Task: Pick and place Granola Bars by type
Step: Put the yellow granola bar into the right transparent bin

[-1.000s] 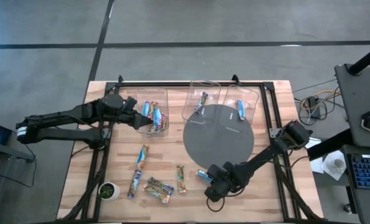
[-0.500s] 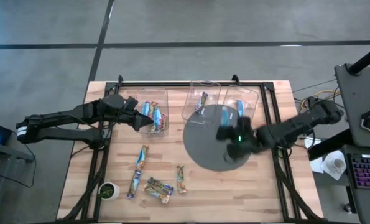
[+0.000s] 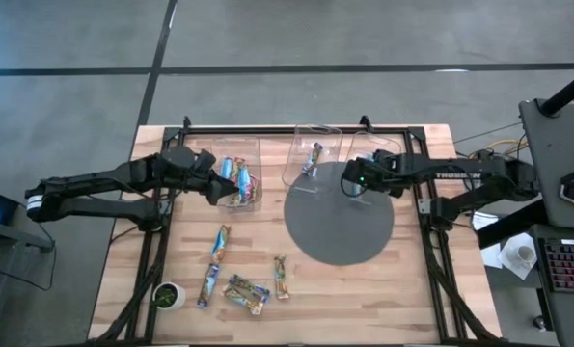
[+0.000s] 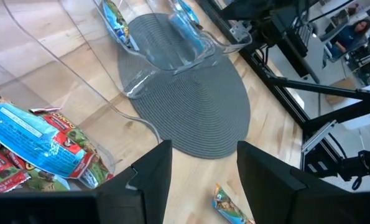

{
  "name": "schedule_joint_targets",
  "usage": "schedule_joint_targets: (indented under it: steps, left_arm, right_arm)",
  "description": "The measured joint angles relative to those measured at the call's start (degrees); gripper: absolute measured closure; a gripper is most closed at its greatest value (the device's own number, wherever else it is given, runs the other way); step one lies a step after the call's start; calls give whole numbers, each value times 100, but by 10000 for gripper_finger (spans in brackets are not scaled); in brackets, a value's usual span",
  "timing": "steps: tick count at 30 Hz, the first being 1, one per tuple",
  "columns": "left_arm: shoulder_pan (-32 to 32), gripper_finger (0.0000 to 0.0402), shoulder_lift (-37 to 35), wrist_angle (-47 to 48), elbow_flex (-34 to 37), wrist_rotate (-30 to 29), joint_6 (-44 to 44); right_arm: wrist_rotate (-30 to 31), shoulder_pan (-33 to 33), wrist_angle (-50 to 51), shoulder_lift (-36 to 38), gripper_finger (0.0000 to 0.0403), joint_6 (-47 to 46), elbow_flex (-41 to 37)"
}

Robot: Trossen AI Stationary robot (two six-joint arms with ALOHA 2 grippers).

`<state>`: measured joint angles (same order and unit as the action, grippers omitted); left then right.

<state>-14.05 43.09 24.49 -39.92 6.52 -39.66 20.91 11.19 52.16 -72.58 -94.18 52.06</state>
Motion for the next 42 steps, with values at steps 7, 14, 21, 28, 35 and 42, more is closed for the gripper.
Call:
schedule_joint_targets:
  steps: [7, 14, 21, 28, 35, 42]
  left_arm:
    - [-1, 239, 11, 0, 0, 0, -4]
    - [-1, 239, 108, -17, 0, -39, -322]
    - [27, 239, 418, -47, 0, -39, -964]
    - [766, 239, 610, -85, 0, -160, -1626]
    - [1991, 239, 755, -84, 0, -1059, -2488]
    - [3124, 239, 946, -86, -1, -1949, -3436]
  right_arm:
    - [754, -525, -955, 134, 211, 1907, 817]
    - [103, -1533, -645, -460, 204, 3655, 1794]
    - [-448, -2344, -282, -1229, 218, 3374, 1980]
    - [-481, -2670, -747, -1569, 225, 3698, 1973]
    - [-767, -2657, -1159, -1694, 225, 3640, 1899]
    - [-1198, -2657, -2407, -2127, 226, 3668, 1903]
